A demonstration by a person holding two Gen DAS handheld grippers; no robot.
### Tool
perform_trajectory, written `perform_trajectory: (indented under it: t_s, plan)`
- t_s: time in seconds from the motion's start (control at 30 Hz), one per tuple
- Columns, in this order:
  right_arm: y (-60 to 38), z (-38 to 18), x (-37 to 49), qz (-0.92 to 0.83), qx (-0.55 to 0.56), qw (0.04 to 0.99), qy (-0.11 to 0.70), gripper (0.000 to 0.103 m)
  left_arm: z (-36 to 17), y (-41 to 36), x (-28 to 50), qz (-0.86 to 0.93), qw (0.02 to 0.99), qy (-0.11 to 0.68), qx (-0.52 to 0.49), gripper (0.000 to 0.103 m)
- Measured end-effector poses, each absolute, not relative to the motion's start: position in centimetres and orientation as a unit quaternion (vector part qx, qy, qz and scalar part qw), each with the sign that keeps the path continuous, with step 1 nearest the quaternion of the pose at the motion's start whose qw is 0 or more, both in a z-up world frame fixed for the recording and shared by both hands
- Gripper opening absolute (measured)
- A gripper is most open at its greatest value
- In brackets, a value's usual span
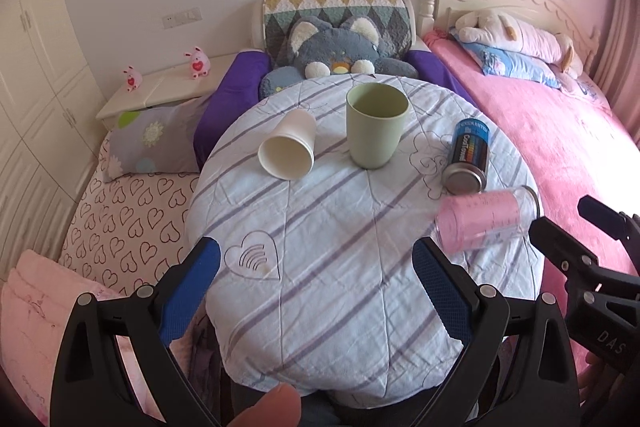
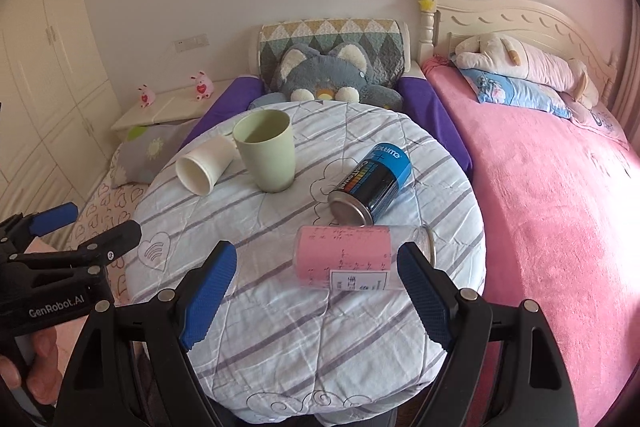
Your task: Flip cup upright
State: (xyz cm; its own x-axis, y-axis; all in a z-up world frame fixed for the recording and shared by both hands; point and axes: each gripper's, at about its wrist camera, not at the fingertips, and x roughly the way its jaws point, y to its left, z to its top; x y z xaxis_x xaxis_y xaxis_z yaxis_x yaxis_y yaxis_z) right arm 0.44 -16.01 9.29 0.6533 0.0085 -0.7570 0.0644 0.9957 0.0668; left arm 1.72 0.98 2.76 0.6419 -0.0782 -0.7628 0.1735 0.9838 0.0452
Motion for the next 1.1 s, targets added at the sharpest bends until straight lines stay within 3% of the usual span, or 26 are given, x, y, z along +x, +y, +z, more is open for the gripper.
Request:
perform_trajectory:
  t_s: [1.1]
  plan:
    - [-16.5,8.7,-0.4,-0.020,0.058,0.907,0.417,0.084,2.9,0.3,0.5,-0.074,0.905,0.415,0.058,0.098]
